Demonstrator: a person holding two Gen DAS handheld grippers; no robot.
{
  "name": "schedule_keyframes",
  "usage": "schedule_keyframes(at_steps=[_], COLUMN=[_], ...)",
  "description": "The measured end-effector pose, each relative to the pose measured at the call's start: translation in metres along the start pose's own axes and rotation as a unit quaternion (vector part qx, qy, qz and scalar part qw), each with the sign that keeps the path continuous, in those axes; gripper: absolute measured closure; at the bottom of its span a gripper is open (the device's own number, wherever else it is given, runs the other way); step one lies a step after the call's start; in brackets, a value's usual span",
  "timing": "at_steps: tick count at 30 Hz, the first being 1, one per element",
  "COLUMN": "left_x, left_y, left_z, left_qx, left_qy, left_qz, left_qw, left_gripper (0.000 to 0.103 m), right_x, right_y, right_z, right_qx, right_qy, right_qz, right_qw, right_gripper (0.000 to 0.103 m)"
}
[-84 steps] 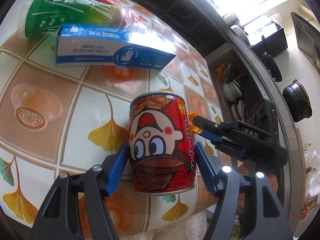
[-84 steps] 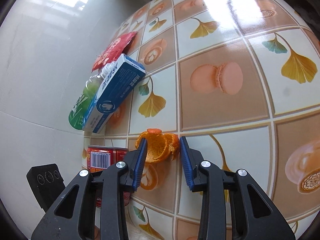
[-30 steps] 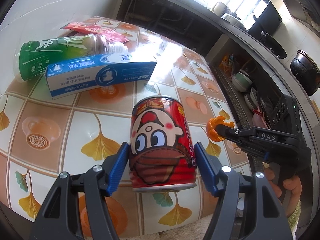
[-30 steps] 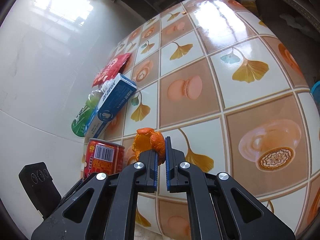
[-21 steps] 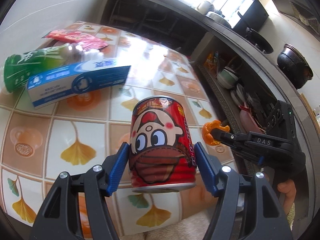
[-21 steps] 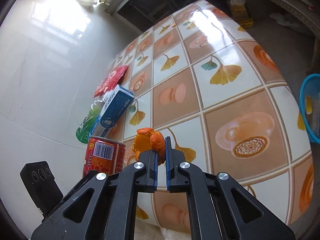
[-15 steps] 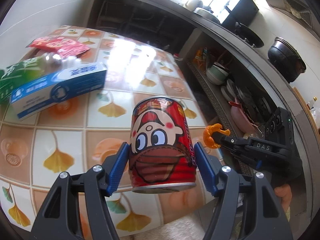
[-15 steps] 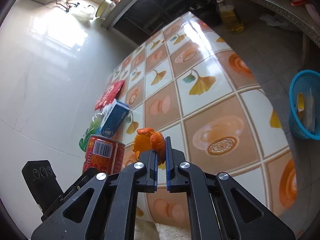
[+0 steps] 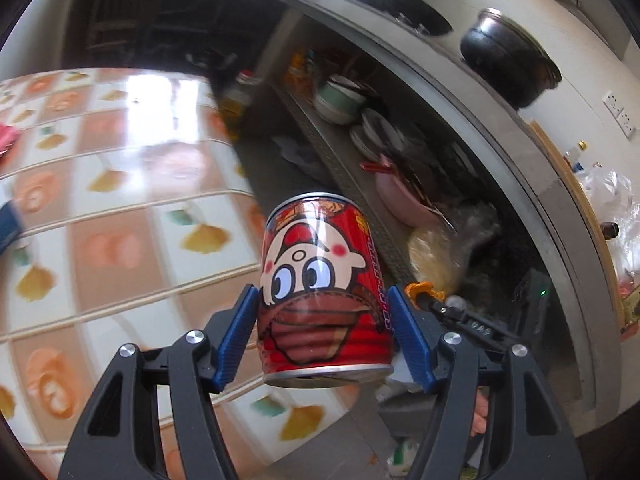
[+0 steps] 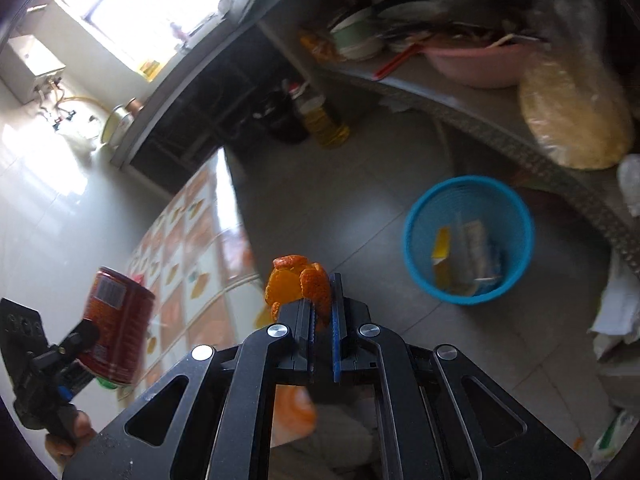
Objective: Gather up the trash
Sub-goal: 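Carry the red can and orange peel over the blue wastebasket with both tools, then open both tools to drop the can and peel into the wastebasket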
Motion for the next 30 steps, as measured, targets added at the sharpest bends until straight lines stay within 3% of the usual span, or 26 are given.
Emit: schedule_keyframes(at_steps=[2, 7, 15, 20, 23, 26, 30], left_x=[-0.030, -0.113, -0.264, -0.334, -0.364, -0.367, -0.347], left_y=[0.008, 0.016, 0.011, 0.011, 0.009, 0.007, 0.010], left_z=[-0.018, -0.050, -0.079, -0.092, -0.090, -0.081, -0.079], left_qx=[-0.010, -0.027, -0.040, -0.045, -0.036, -0.014, -0.023], left_qy=[-0.008, -0.003, 0.047, 0.064, 0.070, 0.081, 0.053], left_qz=[0.030, 0.111, 0.242, 0.268, 0.286, 0.287, 0.272], left_qw=[0.9995, 0.9934, 0.9684, 0.9603, 0.9550, 0.9545, 0.9605], left_gripper=[0.039, 0.039, 0.039, 0.038, 0.038, 0.037, 0.037], right_x=[-0.001, -0.023, -0.091, -0.133, -0.149, -0.146, -0.128], right_y=[-0.002, -0.012, -0.016, 0.001, 0.009, 0.005, -0.007], right_z=[-0.030, -0.088, -0.144, -0.171, -0.182, -0.188, -0.186], right_qx=[-0.018, -0.061, -0.099, -0.099, -0.090, -0.090, -0.085], right_qy=[-0.034, -0.070, -0.095, -0.125, -0.150, -0.176, -0.182], right_qz=[0.000, 0.021, 0.082, 0.106, 0.107, 0.101, 0.084], right_qw=[0.999, 0.995, 0.987, 0.982, 0.979, 0.975, 0.976], right_gripper=[0.098, 0.098, 0.098, 0.091, 0.067, 0.065, 0.065])
Point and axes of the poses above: each gripper's, at about its wrist camera, not at the fingertips, and x roughly against the way its jaws point, z to its left, y to its top, the point moved 2 cm from there along -x, roughly the way its jaws point, and after that the axes turned 10 degrees about x, right-handed, at the moved point
